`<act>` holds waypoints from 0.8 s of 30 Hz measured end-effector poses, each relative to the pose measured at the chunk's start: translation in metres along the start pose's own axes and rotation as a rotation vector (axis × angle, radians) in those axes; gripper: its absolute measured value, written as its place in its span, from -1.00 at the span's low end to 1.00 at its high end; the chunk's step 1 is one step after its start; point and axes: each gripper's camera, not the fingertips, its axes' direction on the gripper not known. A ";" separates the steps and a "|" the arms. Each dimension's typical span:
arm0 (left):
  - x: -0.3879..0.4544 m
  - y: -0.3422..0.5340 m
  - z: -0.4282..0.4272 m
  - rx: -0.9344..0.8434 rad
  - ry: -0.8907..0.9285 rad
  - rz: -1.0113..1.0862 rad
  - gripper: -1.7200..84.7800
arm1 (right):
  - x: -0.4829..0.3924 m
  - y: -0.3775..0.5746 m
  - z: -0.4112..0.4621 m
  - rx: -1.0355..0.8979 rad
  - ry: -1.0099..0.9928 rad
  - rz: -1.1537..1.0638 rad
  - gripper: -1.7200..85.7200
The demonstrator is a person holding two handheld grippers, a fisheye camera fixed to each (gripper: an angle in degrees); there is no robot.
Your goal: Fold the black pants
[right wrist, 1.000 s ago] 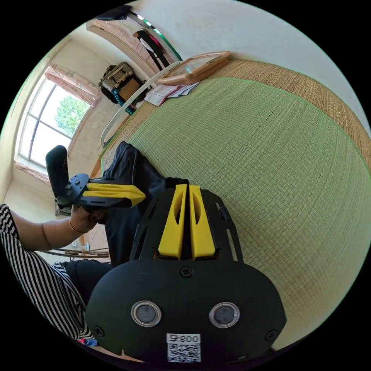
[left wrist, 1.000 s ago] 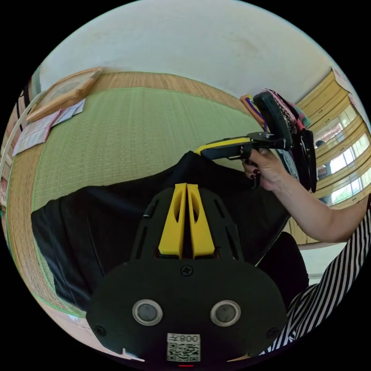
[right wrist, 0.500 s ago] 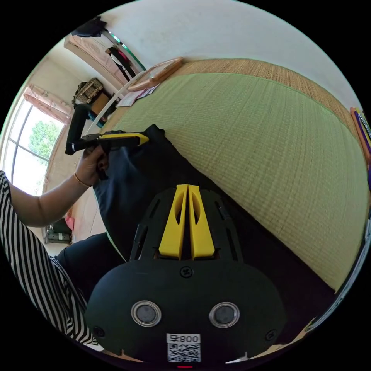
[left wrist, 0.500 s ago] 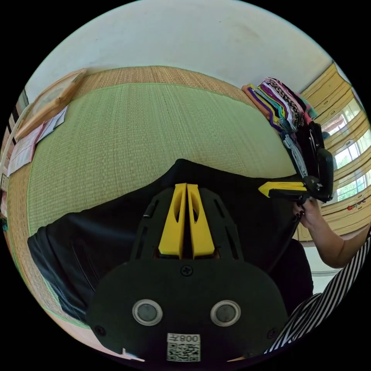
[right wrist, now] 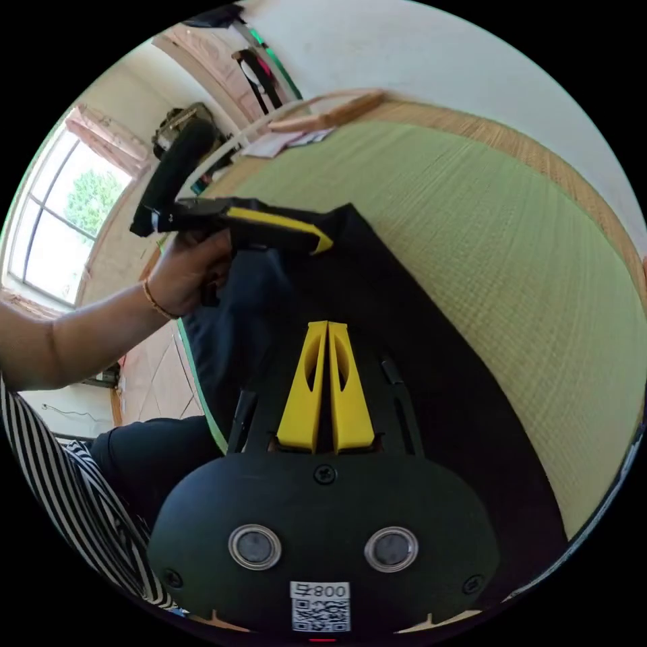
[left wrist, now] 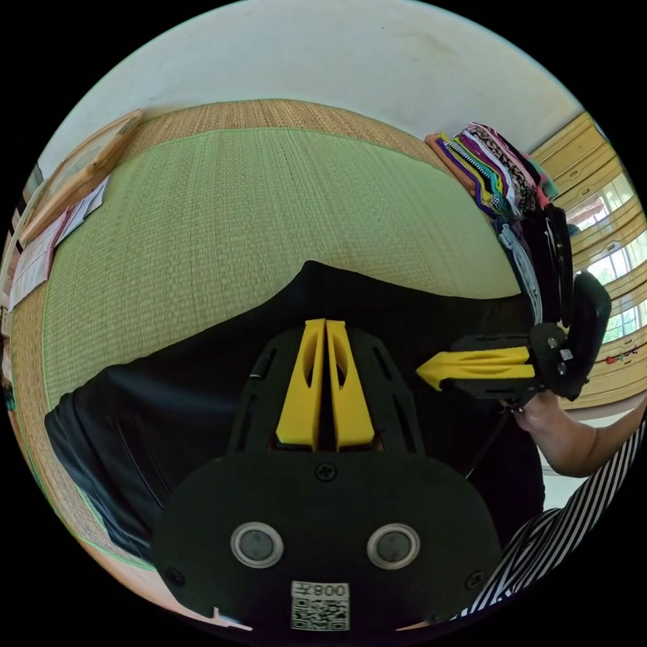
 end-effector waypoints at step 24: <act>-0.036 0.059 0.012 0.013 0.004 -0.003 -0.96 | 0.059 0.057 -0.018 0.177 -0.012 0.384 -0.96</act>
